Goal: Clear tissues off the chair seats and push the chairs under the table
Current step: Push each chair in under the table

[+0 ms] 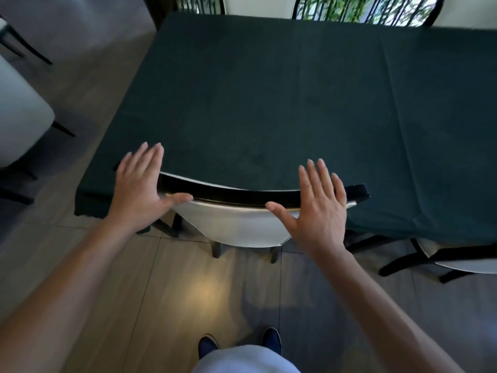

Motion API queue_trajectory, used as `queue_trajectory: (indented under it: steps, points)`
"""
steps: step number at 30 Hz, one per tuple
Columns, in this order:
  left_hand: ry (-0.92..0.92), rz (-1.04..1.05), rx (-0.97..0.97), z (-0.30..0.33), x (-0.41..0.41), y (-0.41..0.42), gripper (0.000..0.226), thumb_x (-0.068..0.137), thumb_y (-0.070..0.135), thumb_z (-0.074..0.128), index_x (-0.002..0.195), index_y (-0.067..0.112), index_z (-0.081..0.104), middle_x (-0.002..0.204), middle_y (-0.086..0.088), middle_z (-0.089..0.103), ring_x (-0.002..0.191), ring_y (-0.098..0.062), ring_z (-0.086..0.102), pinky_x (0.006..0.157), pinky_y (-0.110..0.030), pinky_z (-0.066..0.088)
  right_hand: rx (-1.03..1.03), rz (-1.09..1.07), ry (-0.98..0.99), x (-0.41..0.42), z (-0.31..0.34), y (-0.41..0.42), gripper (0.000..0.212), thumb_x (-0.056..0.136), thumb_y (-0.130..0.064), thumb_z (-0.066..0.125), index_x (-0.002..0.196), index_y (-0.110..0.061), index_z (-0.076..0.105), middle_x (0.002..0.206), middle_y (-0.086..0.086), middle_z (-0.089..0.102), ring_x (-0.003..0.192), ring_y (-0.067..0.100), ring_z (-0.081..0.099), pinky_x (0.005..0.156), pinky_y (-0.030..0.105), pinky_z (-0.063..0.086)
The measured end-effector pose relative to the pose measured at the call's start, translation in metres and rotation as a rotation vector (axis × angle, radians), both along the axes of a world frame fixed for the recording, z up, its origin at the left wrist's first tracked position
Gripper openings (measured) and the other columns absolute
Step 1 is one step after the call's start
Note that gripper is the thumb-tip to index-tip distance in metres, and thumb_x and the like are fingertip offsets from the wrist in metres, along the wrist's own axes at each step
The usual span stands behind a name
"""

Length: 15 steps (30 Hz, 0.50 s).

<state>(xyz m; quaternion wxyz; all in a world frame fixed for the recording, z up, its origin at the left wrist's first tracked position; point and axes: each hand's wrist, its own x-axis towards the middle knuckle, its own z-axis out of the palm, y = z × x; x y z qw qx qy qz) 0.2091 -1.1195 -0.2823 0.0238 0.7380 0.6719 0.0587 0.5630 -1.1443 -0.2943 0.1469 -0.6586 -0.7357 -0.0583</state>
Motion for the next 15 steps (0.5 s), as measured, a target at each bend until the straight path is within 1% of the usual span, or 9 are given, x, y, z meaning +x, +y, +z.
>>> queue_trajectory:
  steps: [4, 9, 15]
  points:
    - [-0.023, -0.019, 0.016, 0.000, -0.003, 0.000, 0.128, 0.073, 0.100, 0.020, 0.162, 0.009, 0.016, 0.170, -0.005, 0.018, 0.158, -0.022, 0.010, 0.128, -0.047, 0.006, -0.037, -0.004, -0.014, -0.003, 0.003, -0.001, 0.104, 0.091, -0.085, 0.023, 0.153, -0.003, 0.040, 0.163, 0.013, 0.035, 0.156, 0.024, 0.019, 0.125, 0.048, 0.018]
    - [-0.052, -0.023, 0.020, 0.001, -0.003, -0.002, 0.126, 0.074, 0.099, 0.024, 0.162, 0.009, 0.018, 0.169, -0.007, 0.021, 0.157, -0.023, 0.012, 0.127, -0.046, 0.005, -0.097, -0.022, -0.048, -0.004, 0.008, -0.005, 0.106, 0.090, -0.086, 0.019, 0.155, -0.004, 0.037, 0.164, 0.013, 0.033, 0.156, 0.025, 0.018, 0.127, 0.043, 0.012]
    - [-0.058, -0.020, 0.013, 0.004, -0.004, -0.006, 0.128, 0.072, 0.100, 0.021, 0.162, 0.009, 0.017, 0.170, -0.005, 0.018, 0.158, -0.021, 0.008, 0.128, -0.044, 0.002, -0.209, -0.050, -0.090, -0.008, 0.020, -0.008, 0.109, 0.087, -0.090, 0.011, 0.158, -0.008, 0.030, 0.166, 0.010, 0.027, 0.157, 0.023, 0.012, 0.128, 0.043, 0.007]
